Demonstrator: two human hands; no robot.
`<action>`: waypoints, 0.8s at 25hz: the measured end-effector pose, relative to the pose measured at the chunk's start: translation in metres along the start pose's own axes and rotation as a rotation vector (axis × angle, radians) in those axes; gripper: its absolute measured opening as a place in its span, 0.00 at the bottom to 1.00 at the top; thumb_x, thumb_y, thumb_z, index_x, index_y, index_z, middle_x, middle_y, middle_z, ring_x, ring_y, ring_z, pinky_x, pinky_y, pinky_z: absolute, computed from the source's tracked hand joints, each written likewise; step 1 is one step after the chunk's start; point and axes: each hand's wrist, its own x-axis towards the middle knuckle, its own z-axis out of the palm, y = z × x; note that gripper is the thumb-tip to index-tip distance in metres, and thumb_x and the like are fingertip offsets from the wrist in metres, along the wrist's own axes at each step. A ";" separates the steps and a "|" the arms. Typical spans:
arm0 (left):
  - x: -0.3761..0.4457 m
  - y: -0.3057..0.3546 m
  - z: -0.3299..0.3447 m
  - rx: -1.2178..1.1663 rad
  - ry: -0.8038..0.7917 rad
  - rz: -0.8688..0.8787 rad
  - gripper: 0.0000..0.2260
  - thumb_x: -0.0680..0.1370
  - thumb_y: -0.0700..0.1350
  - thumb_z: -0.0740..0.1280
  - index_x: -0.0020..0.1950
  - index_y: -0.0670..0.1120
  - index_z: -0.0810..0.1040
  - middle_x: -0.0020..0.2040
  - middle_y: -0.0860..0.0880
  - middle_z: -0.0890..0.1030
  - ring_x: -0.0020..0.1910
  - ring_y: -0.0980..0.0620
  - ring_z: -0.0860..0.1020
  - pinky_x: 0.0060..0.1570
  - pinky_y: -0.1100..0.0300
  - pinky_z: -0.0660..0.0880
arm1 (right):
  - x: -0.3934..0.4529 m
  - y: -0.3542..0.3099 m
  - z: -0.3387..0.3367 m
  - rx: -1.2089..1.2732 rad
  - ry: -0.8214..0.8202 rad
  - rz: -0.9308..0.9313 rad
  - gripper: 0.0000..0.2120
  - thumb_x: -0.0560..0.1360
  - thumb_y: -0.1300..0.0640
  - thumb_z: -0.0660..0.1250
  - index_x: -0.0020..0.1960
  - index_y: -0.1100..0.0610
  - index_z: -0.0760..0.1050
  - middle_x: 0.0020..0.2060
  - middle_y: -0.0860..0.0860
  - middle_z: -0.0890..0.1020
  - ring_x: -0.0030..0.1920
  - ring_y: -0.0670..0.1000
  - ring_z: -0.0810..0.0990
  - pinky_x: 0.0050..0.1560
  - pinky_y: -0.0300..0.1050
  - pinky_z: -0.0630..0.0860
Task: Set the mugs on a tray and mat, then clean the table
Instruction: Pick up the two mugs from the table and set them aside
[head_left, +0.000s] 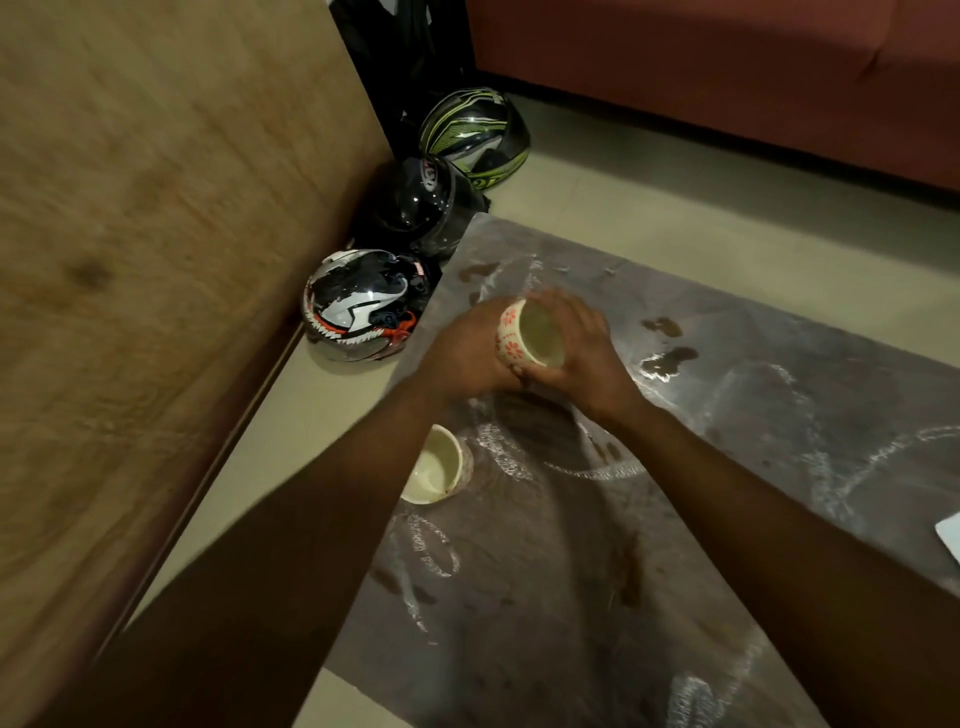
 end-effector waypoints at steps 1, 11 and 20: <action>-0.004 -0.004 -0.009 -0.040 -0.031 -0.040 0.41 0.61 0.46 0.82 0.70 0.49 0.67 0.56 0.51 0.79 0.53 0.53 0.77 0.47 0.69 0.74 | 0.006 -0.008 0.003 -0.007 -0.008 -0.027 0.38 0.66 0.49 0.74 0.72 0.58 0.64 0.69 0.59 0.68 0.68 0.60 0.64 0.63 0.42 0.56; -0.031 -0.035 -0.038 0.164 -0.197 0.009 0.46 0.54 0.55 0.81 0.68 0.44 0.68 0.59 0.46 0.80 0.54 0.46 0.80 0.54 0.51 0.77 | 0.000 -0.043 0.058 -0.149 -0.021 -0.107 0.38 0.65 0.51 0.77 0.71 0.58 0.67 0.61 0.60 0.75 0.58 0.62 0.69 0.57 0.54 0.68; -0.028 0.000 -0.052 0.448 -0.603 -0.189 0.28 0.71 0.38 0.75 0.69 0.38 0.70 0.63 0.40 0.78 0.60 0.43 0.77 0.49 0.65 0.66 | -0.027 -0.037 0.071 -0.162 -0.077 -0.186 0.37 0.68 0.53 0.73 0.72 0.63 0.63 0.67 0.62 0.70 0.66 0.62 0.65 0.62 0.61 0.69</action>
